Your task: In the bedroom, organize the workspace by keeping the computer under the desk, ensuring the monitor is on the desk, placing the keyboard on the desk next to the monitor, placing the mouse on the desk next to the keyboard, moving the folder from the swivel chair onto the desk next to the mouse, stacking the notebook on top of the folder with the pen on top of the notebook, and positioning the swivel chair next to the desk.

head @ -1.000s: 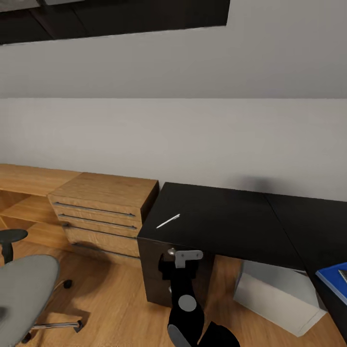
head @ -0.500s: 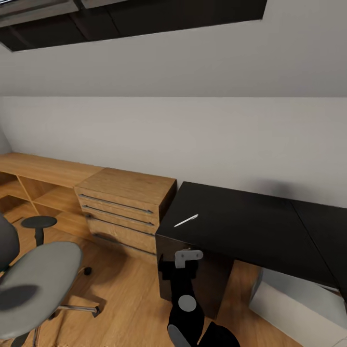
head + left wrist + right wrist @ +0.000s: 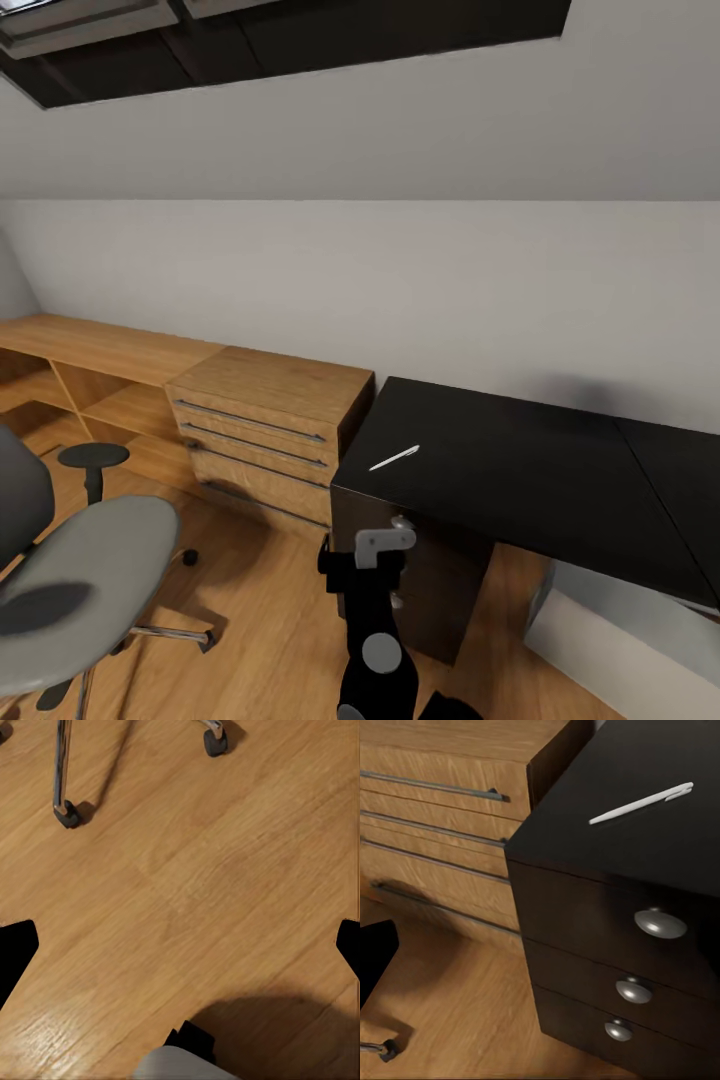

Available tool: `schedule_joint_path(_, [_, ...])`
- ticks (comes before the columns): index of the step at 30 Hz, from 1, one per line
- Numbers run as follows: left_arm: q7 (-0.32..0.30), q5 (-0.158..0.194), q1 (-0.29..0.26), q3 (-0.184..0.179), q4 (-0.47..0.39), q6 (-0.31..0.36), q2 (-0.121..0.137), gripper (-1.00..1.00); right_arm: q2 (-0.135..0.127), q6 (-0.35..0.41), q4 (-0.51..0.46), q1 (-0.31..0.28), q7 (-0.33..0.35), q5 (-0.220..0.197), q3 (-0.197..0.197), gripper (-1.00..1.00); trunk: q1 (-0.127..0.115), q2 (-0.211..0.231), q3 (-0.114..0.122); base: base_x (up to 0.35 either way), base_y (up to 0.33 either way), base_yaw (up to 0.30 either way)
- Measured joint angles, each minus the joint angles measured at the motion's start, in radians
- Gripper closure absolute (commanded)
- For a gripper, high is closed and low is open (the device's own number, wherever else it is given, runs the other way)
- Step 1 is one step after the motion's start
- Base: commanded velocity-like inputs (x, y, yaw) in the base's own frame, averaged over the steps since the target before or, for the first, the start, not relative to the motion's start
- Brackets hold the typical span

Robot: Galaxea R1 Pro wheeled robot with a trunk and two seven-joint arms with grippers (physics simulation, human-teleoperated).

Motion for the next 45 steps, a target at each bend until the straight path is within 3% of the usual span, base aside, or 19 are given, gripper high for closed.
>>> schedule_joint_path(2, [0.001,0.000,0.000,-0.001,0.011,-0.011,-0.011,-1.00,0.000,-0.001,-0.011,0.000,0.001,-0.001,0.000,-1.00,-0.004,0.007,0.003,0.000,0.000,0.000])
schedule_joint_path(14, [0.004,0.004,0.000,-0.001,0.076,-0.078,-0.013,-1.00,0.000,-0.002,-0.029,-0.001,0.000,-0.002,-0.002,-1.00,-0.050,0.091,0.041,0.000,0.000,0.000])
schedule_joint_path(45, [0.004,0.004,0.000,-0.003,0.076,-0.079,-0.013,-1.00,-0.002,-0.003,-0.030,-0.001,-0.001,-0.005,-0.001,-1.00,-0.169,0.308,0.138,0.000,0.000,0.000])
